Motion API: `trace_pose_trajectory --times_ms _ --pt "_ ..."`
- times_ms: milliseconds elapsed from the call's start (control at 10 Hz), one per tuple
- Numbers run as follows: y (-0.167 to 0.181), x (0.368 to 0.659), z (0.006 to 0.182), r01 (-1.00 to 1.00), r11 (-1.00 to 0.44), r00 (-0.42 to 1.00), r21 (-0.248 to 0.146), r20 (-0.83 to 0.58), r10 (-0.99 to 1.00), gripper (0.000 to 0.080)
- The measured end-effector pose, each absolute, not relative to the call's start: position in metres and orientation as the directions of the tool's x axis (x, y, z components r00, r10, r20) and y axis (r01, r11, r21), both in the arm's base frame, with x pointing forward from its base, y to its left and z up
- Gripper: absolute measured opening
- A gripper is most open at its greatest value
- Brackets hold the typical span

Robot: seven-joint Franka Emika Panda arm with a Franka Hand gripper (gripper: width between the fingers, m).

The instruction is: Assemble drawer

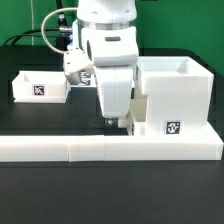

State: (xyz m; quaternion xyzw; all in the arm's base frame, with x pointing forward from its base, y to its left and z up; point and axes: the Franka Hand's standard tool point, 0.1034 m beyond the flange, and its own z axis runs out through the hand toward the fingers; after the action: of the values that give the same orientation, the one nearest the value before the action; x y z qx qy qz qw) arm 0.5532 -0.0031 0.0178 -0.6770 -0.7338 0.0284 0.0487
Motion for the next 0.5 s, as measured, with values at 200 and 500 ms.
trace_pose_trajectory --times_ms 200,500 --pt "0.001 0.560 0.019 0.992 0.065 -0.062 -0.108 0.033 0.998 0.0649" --pt "0.011 0.566 0.023 0.993 0.042 -0.040 -0.107 0.026 0.999 0.0649"
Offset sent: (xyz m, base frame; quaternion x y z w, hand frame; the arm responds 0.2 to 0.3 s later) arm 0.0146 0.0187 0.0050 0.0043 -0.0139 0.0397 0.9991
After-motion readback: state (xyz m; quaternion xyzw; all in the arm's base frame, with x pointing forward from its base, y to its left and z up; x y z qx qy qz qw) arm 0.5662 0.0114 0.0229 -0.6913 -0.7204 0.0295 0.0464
